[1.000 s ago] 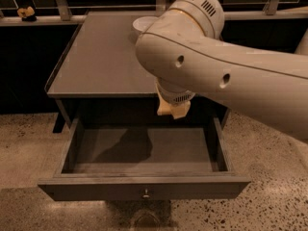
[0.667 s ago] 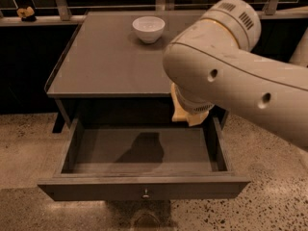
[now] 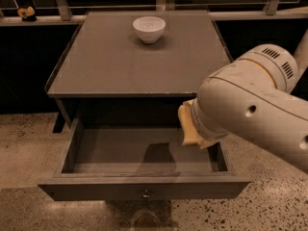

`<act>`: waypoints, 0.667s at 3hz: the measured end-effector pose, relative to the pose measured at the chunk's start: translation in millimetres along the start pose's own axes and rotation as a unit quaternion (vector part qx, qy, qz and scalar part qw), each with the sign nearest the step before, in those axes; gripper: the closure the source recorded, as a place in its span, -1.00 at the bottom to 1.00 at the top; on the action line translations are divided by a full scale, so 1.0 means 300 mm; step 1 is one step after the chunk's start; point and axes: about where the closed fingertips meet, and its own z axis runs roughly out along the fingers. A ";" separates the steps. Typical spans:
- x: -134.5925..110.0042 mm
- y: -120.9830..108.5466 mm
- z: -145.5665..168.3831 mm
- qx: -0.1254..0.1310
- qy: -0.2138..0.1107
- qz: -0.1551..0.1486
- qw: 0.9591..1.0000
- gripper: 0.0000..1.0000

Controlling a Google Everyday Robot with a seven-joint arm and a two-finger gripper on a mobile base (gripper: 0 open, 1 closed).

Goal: Place sponge into top drawer

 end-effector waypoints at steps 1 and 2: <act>-0.085 0.020 0.103 -0.031 -0.041 -0.042 0.998 1.00; -0.135 0.004 0.164 -0.047 -0.062 -0.069 0.995 1.00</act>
Offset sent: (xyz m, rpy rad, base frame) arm 0.0241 0.0584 -0.0619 0.0230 0.1592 0.2395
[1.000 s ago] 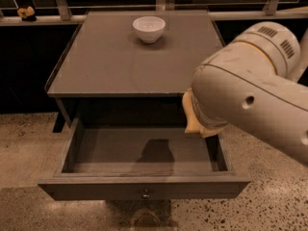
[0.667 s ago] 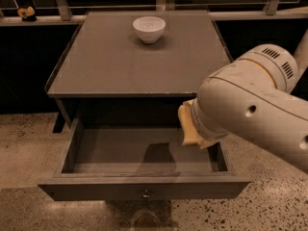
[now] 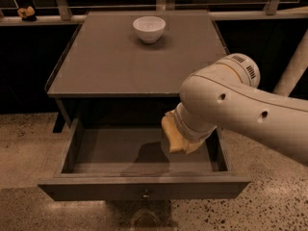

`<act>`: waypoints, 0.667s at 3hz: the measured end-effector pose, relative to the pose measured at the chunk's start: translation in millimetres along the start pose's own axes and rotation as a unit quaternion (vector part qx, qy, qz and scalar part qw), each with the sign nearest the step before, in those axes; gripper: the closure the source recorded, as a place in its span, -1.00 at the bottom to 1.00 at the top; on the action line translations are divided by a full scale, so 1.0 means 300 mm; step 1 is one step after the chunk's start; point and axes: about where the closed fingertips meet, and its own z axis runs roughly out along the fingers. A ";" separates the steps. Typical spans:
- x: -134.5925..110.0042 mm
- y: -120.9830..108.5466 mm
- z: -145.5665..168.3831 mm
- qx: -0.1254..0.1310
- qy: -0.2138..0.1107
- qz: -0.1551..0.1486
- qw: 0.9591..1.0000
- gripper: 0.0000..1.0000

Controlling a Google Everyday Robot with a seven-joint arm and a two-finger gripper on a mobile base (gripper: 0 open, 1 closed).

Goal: Place sponge into top drawer

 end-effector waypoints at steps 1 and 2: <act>0.000 0.000 0.000 0.000 0.000 0.000 1.000 1.00; -0.010 0.014 0.068 -0.015 -0.017 0.005 1.000 1.00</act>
Offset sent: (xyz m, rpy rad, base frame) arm 0.0063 0.0078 -0.0495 0.0497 0.0982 0.0028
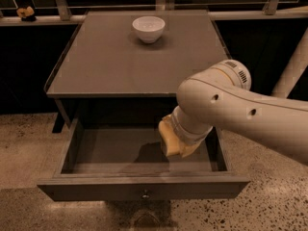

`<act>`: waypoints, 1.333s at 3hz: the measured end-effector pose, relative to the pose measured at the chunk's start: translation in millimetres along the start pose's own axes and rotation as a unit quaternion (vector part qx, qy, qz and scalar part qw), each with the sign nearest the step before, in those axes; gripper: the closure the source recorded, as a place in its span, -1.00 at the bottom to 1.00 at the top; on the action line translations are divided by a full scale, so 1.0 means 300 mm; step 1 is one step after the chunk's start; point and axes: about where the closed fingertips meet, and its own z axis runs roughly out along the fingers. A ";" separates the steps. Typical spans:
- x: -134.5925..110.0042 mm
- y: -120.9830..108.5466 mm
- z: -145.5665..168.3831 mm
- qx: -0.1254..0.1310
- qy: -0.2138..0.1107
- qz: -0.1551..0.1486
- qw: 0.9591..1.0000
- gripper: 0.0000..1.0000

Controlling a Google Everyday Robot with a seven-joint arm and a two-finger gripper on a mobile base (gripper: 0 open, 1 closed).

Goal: Place sponge into top drawer

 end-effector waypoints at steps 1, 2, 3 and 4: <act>-0.014 0.020 0.120 -0.015 -0.030 0.012 0.999 1.00; -0.041 0.033 0.246 -0.026 -0.052 0.023 0.998 1.00; -0.076 0.039 0.372 -0.036 -0.056 0.036 0.997 1.00; -0.087 0.026 0.472 -0.045 -0.050 0.063 0.996 1.00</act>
Offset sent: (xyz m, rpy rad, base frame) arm 0.0170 0.0304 -0.1203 0.1308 0.1469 -0.0236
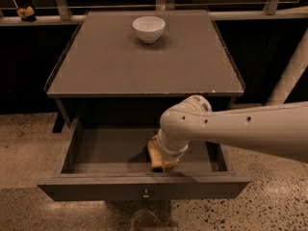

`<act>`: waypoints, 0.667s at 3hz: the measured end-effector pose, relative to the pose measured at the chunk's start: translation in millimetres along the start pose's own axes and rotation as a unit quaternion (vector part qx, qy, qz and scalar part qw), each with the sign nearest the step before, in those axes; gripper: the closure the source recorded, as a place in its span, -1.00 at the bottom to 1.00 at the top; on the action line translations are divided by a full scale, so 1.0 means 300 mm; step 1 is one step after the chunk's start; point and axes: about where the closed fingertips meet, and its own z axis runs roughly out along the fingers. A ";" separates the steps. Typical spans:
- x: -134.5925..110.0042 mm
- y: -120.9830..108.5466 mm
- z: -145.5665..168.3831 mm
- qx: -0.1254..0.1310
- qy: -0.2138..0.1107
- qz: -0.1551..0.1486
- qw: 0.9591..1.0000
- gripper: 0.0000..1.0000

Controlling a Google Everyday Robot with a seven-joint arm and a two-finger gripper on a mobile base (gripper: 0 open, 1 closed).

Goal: Place sponge into top drawer

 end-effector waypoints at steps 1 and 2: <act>-0.002 0.001 0.004 -0.001 0.000 0.008 1.000 1.00; -0.002 0.001 0.004 -0.001 0.000 0.008 1.000 0.64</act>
Offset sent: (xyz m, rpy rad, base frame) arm -0.0001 0.0007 -0.0012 0.0020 0.0046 -0.0147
